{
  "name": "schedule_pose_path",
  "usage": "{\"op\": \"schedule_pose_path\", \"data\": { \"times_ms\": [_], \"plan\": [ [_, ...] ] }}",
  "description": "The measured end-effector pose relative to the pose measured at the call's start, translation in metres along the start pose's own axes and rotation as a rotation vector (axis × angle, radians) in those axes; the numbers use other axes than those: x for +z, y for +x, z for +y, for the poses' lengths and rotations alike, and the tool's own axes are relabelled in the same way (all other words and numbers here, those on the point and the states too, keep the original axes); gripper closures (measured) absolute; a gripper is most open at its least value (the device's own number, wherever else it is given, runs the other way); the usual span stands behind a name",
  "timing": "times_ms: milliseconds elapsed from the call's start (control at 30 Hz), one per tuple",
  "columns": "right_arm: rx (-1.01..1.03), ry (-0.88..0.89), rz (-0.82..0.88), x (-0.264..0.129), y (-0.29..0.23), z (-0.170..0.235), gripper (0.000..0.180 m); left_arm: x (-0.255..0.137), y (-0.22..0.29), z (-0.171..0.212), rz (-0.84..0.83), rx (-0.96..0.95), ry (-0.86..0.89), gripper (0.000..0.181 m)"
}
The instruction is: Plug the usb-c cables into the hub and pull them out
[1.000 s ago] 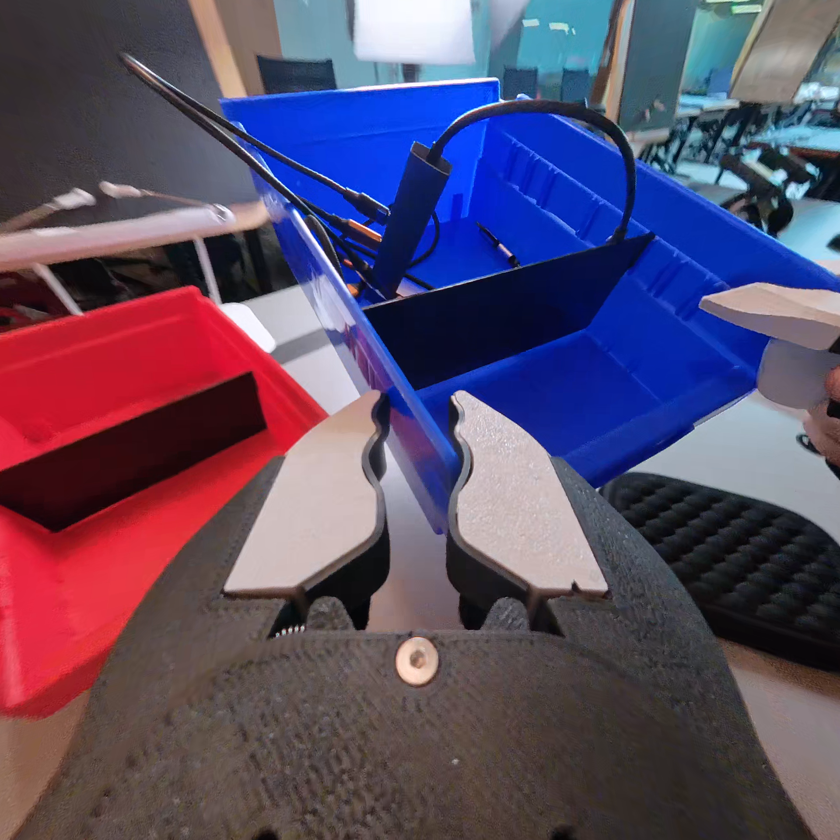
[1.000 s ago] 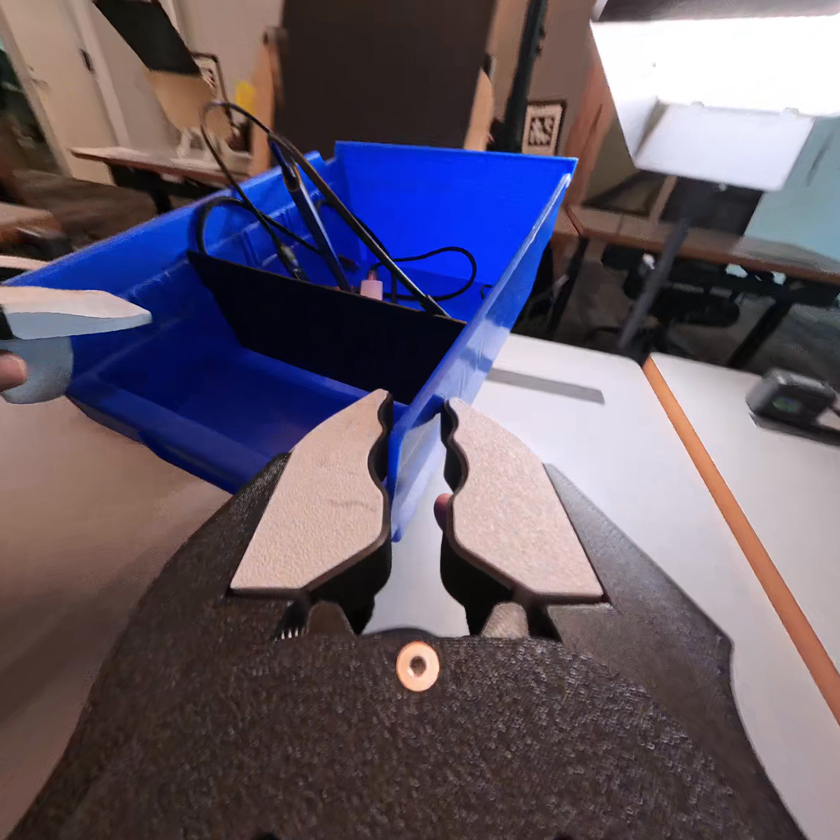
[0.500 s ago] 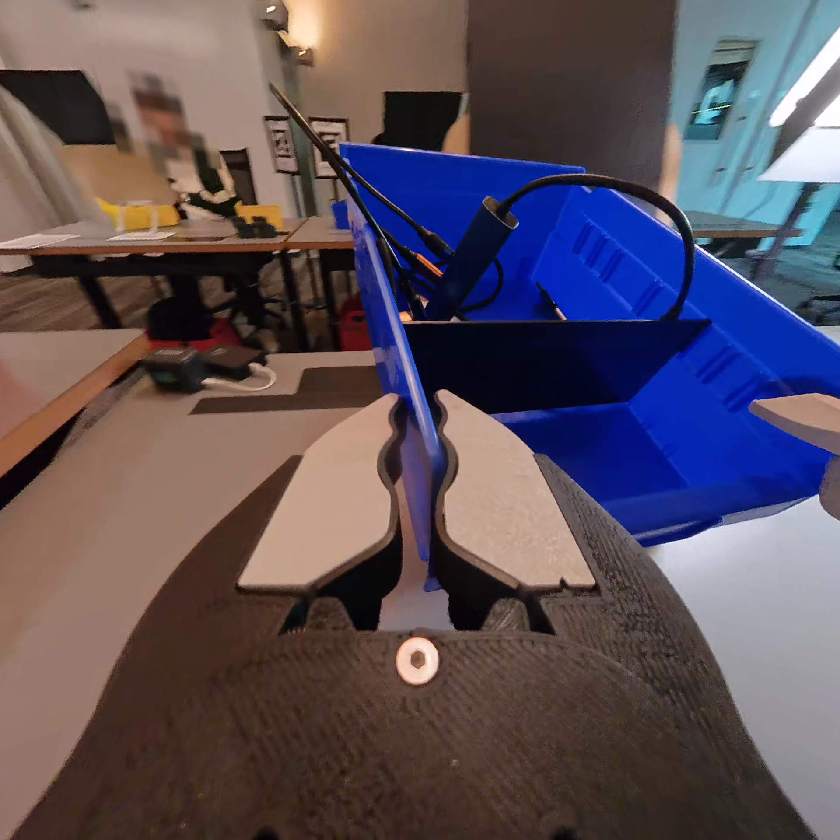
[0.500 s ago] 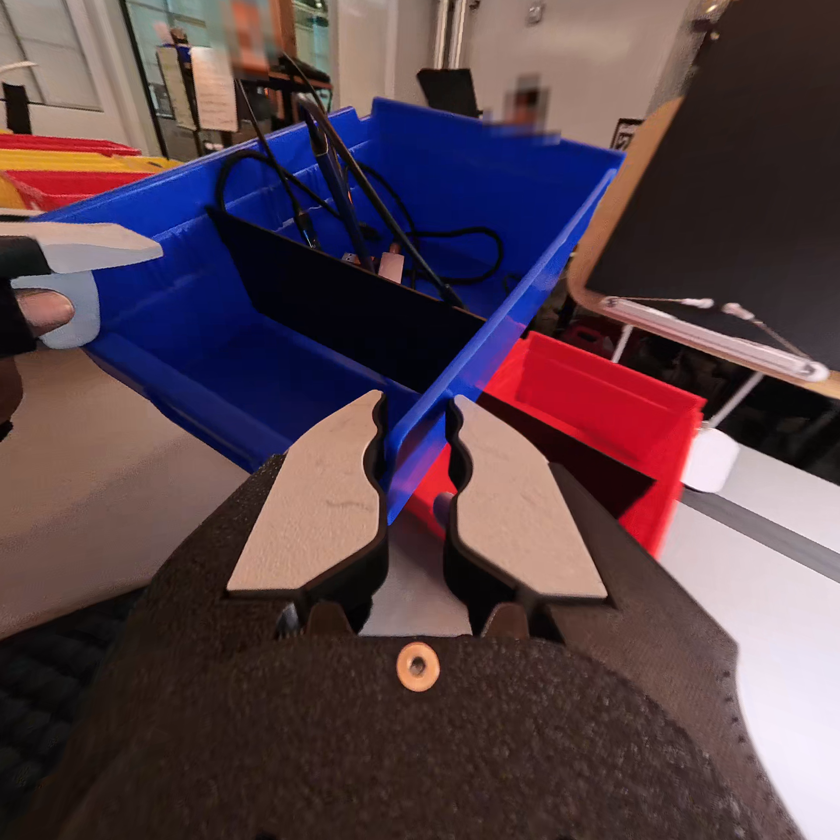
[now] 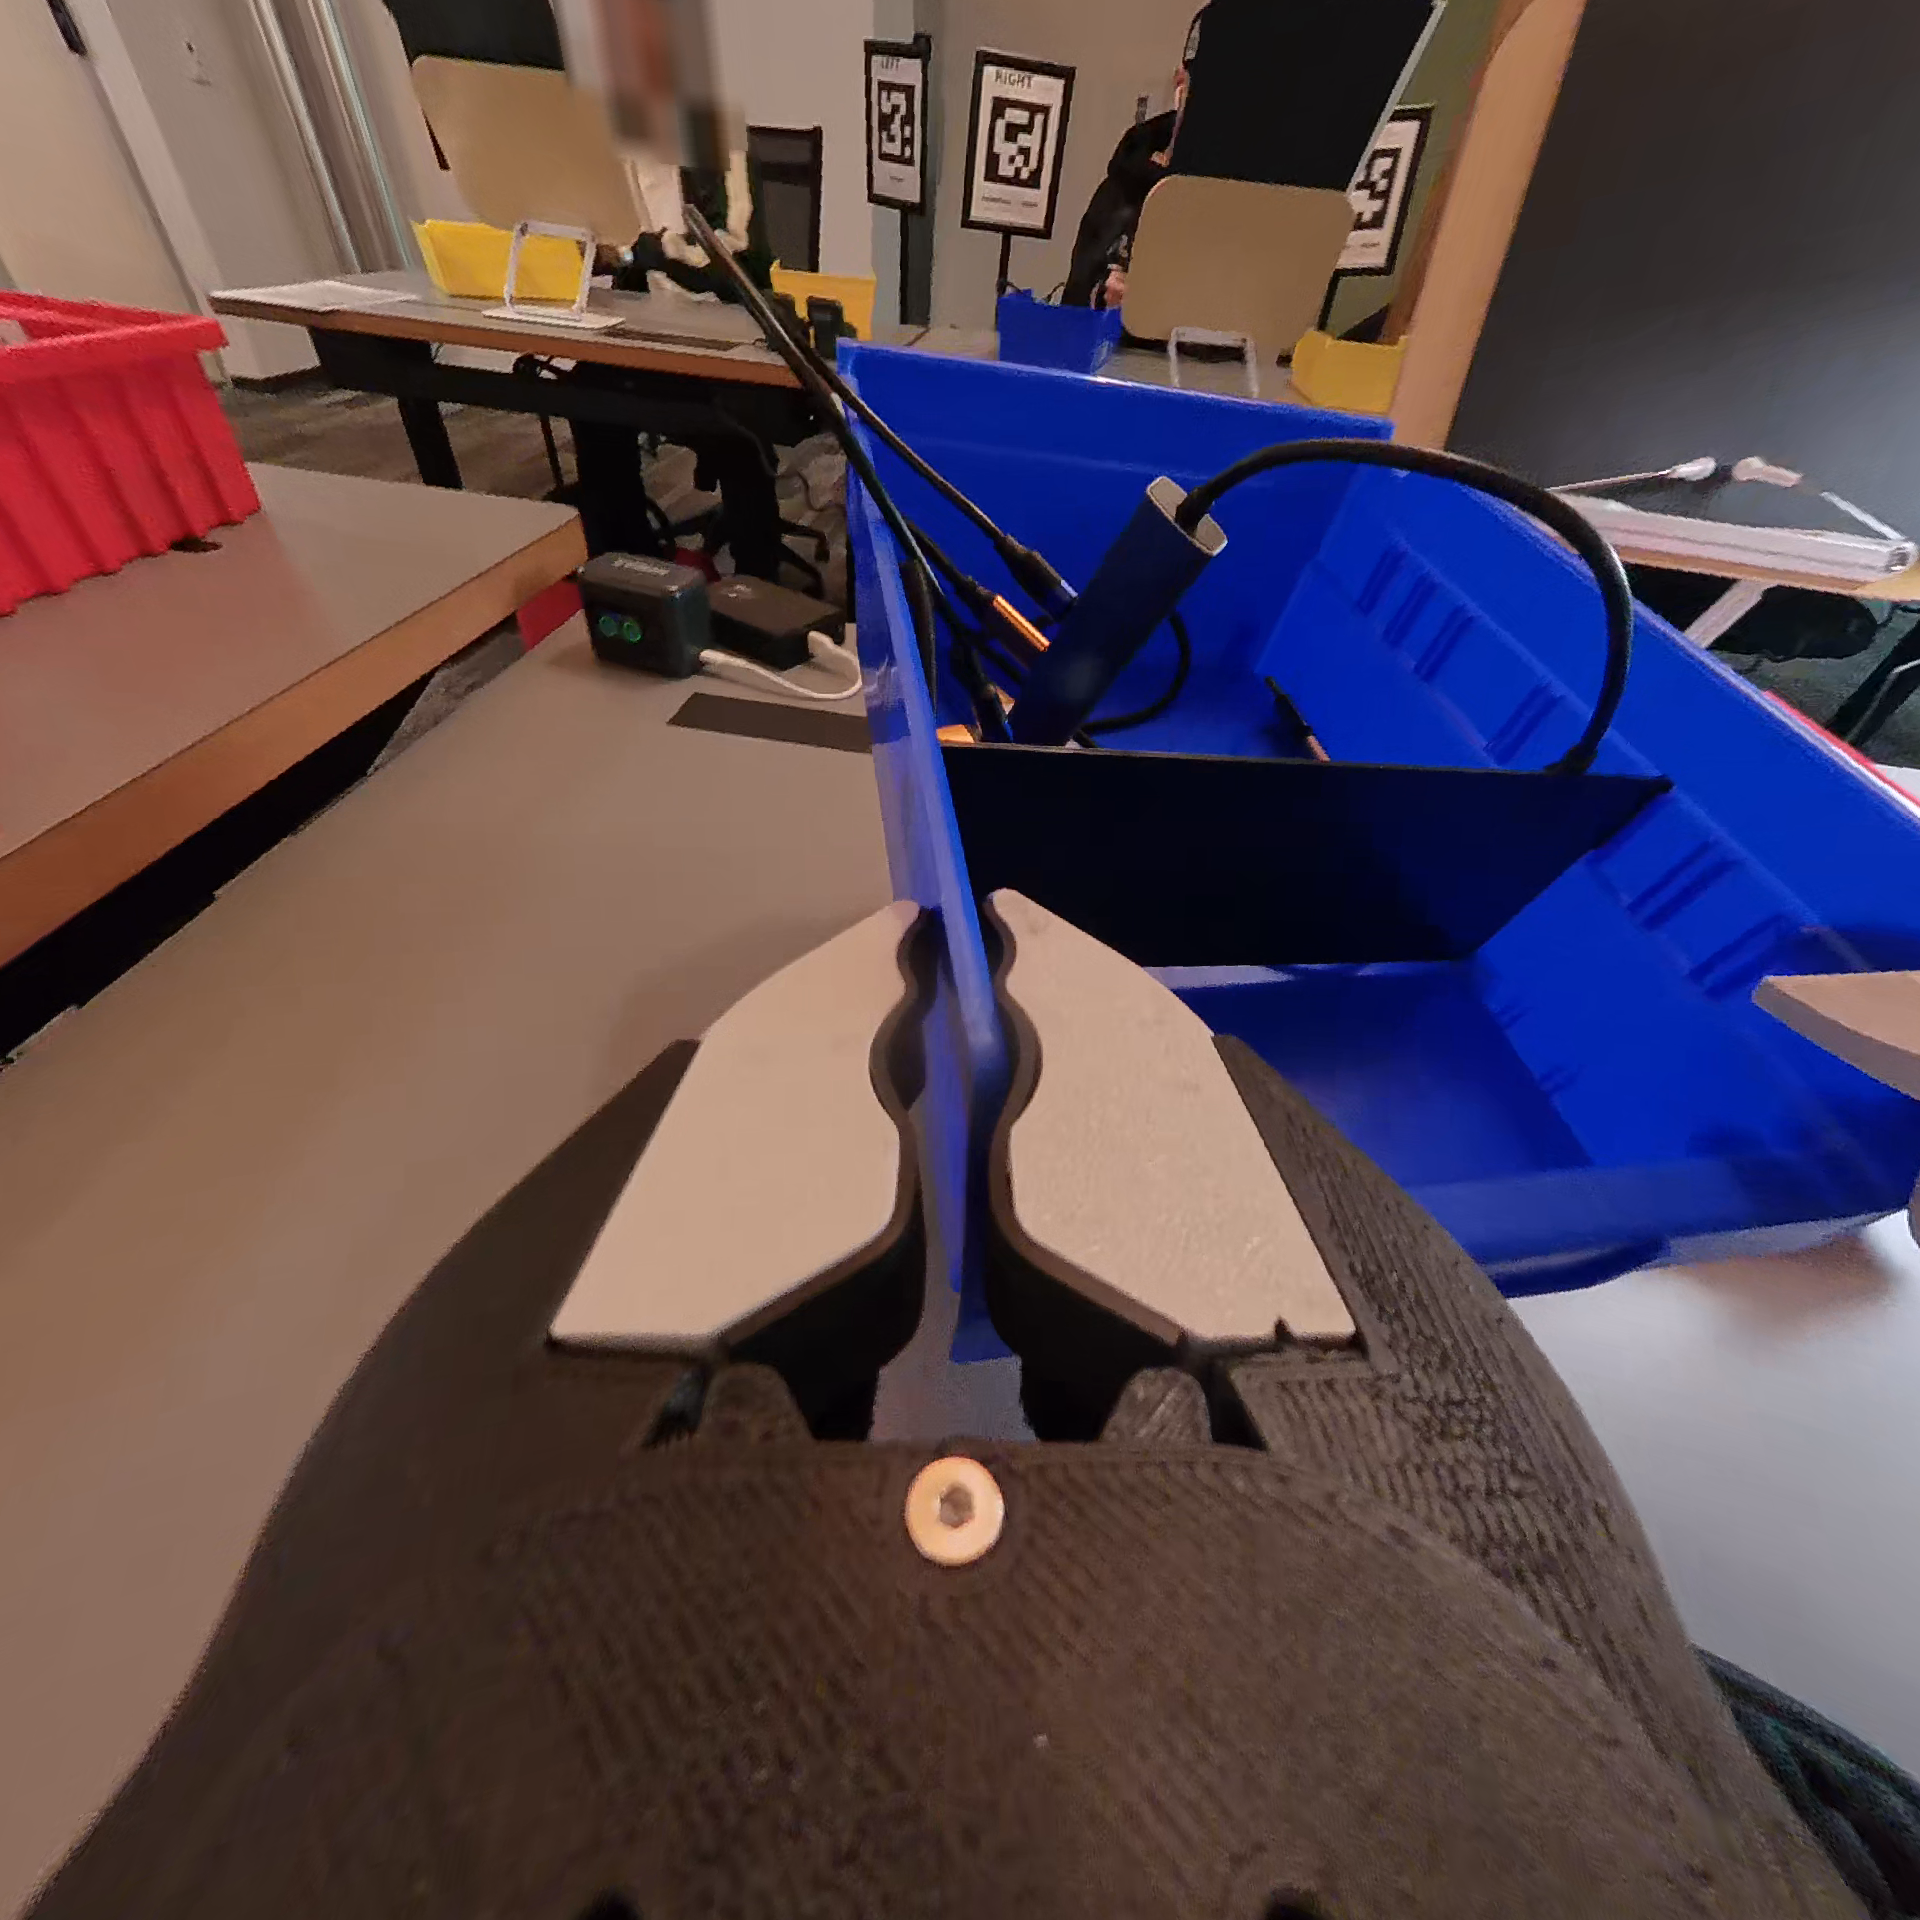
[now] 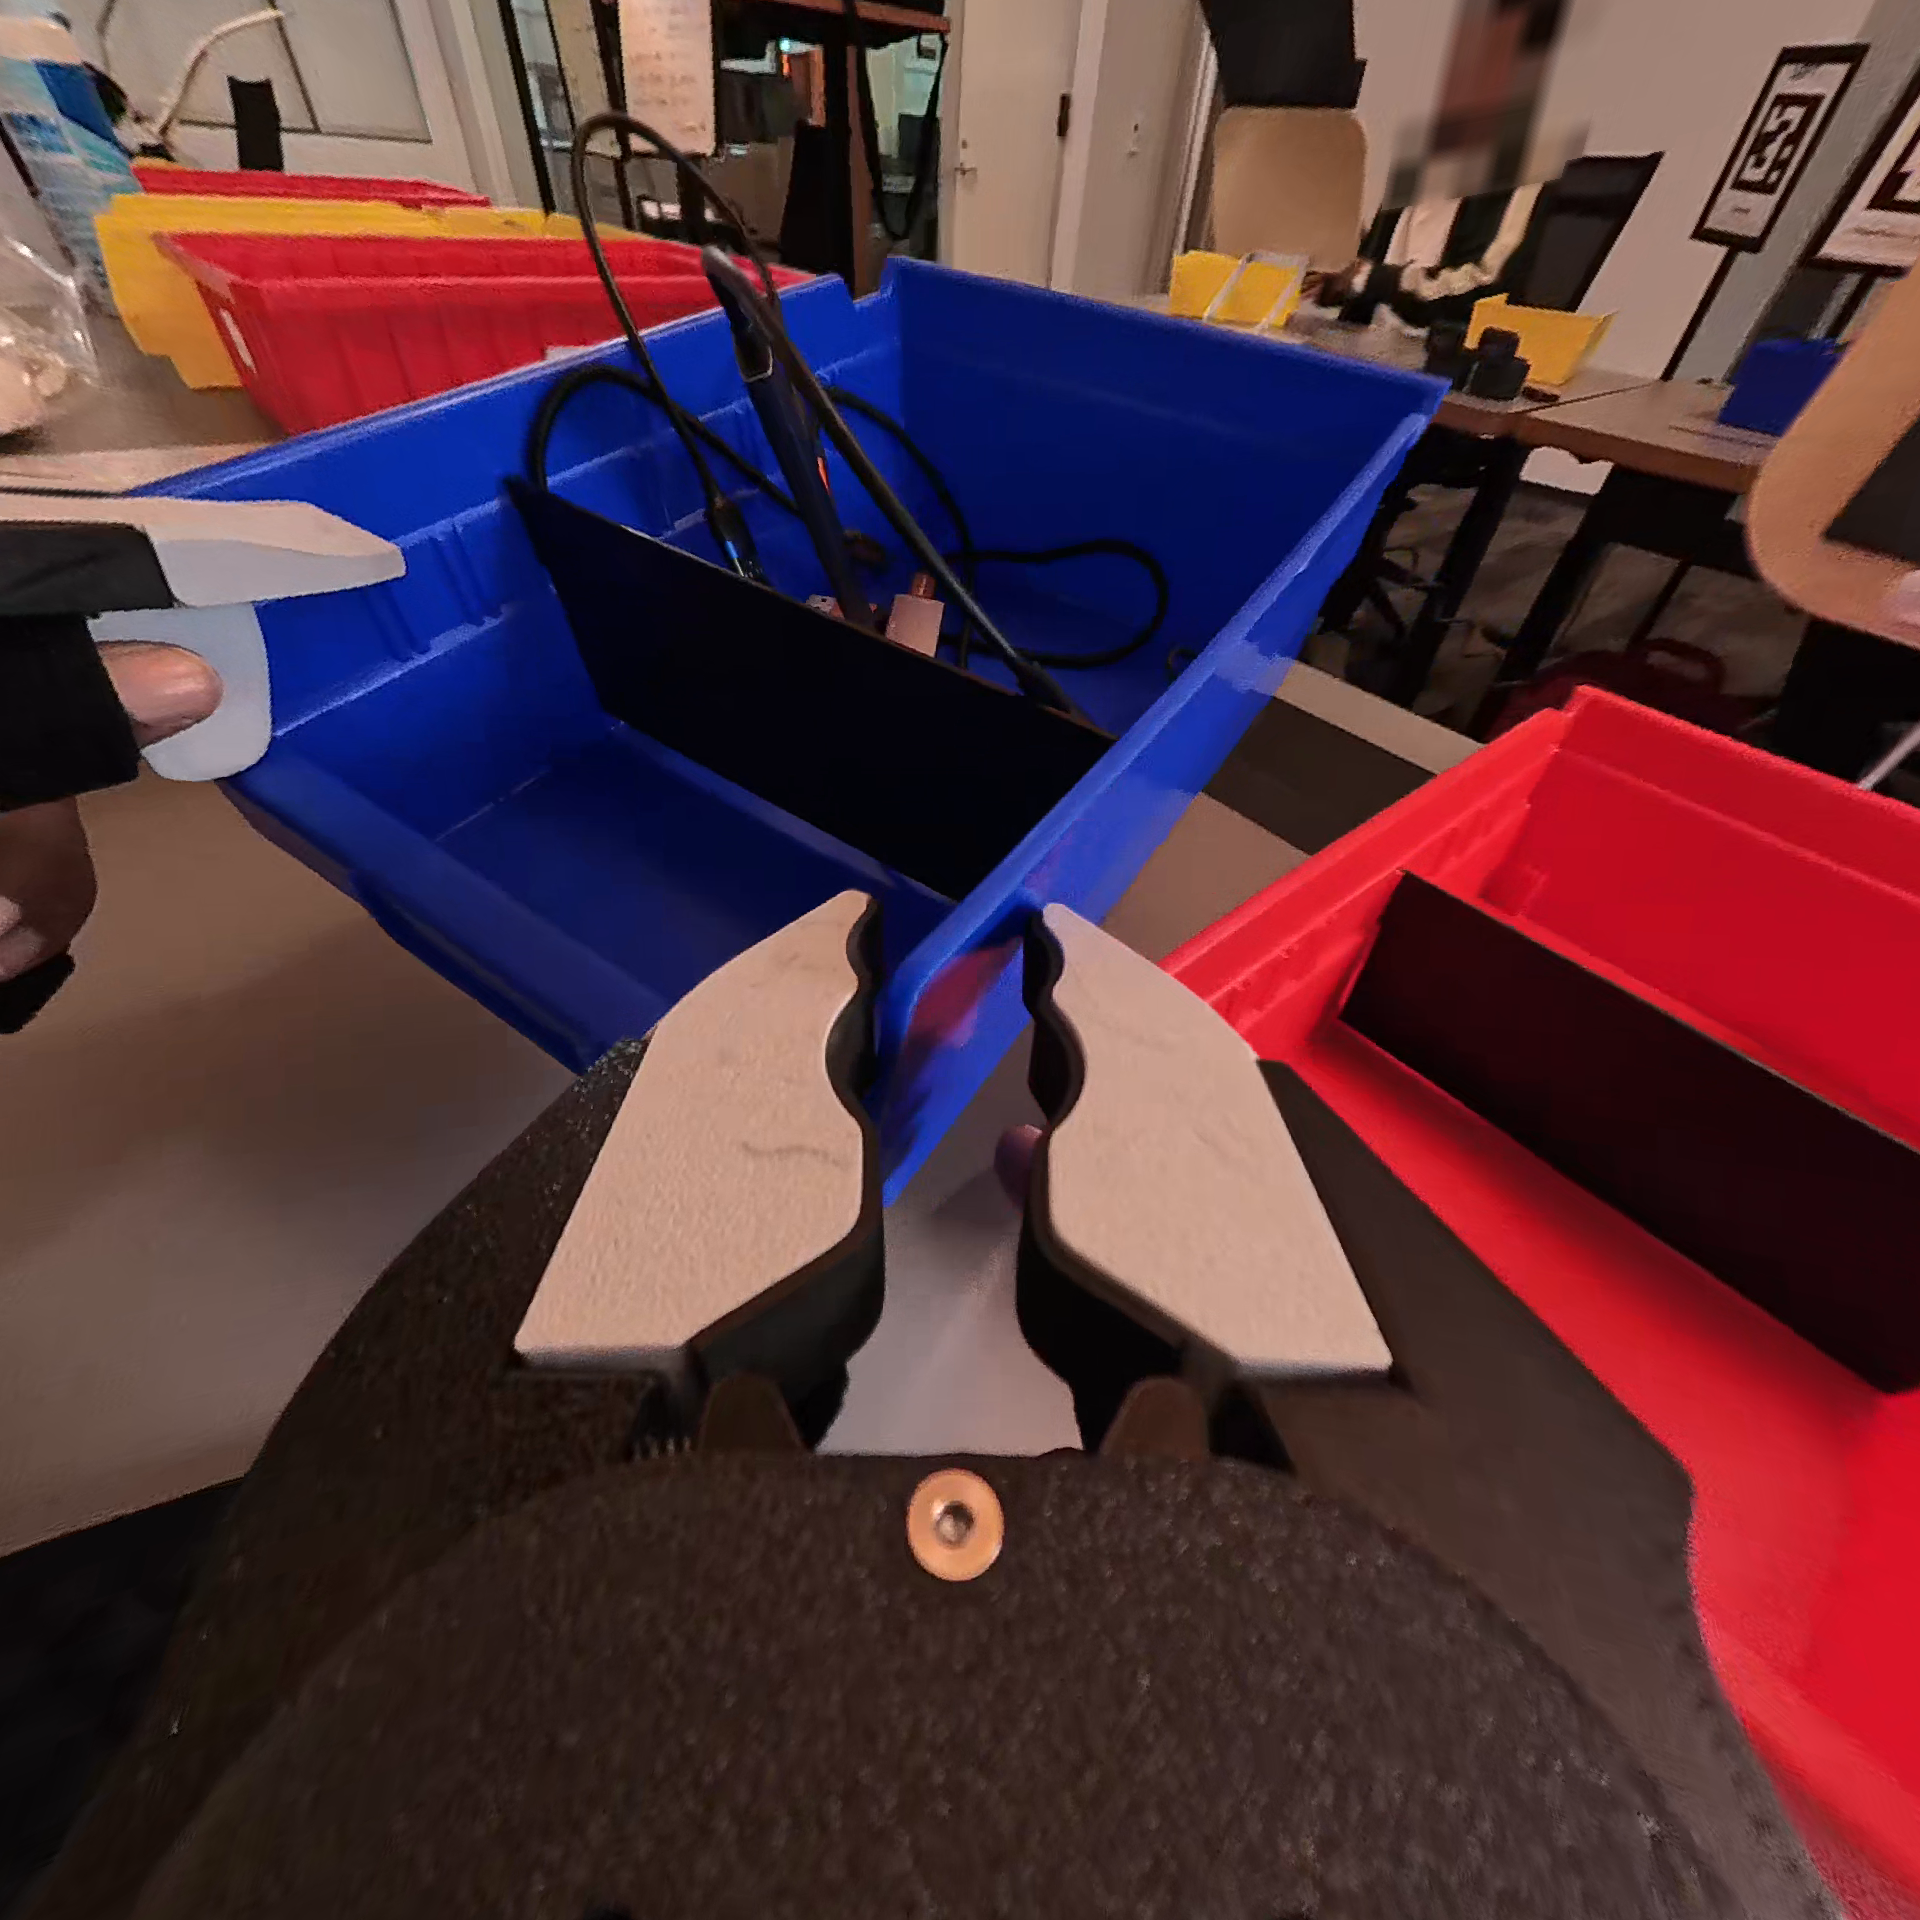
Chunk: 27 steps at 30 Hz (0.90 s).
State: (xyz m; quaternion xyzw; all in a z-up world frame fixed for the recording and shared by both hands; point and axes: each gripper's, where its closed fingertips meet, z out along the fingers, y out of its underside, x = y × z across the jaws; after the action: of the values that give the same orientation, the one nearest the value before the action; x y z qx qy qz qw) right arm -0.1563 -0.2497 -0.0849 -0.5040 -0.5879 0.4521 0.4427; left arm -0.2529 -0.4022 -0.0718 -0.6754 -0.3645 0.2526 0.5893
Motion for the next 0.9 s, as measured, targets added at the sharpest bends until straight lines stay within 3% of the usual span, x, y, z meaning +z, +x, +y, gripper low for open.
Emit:
{"op": "schedule_pose_path", "data": {
  "times_ms": [200, 300, 500, 667, 900],
  "plan": [
    [-0.016, -0.119, -0.022, 0.028, -0.008, 0.041, 0.152, 0.026, -0.023, 0.042, -0.039, -0.069, -0.072, 0.175],
    [-0.052, -0.189, -0.024, 0.034, -0.009, 0.067, 0.154, 0.045, -0.024, 0.076, -0.001, -0.093, -0.185, 0.164],
    [-0.075, -0.175, -0.049, 0.027, -0.008, 0.064, 0.155, 0.044, -0.02, 0.068, 0.053, -0.05, -0.152, 0.148],
    [-0.104, -0.175, -0.089, 0.001, -0.001, 0.053, 0.145, 0.025, -0.026, 0.037, -0.015, 0.178, -0.104, 0.144],
    [-0.193, -0.187, -0.059, -0.025, 0.027, 0.04, 0.139, 0.009, 0.022, 0.056, 0.29, 0.388, -0.308, 0.142]
  ]
}}
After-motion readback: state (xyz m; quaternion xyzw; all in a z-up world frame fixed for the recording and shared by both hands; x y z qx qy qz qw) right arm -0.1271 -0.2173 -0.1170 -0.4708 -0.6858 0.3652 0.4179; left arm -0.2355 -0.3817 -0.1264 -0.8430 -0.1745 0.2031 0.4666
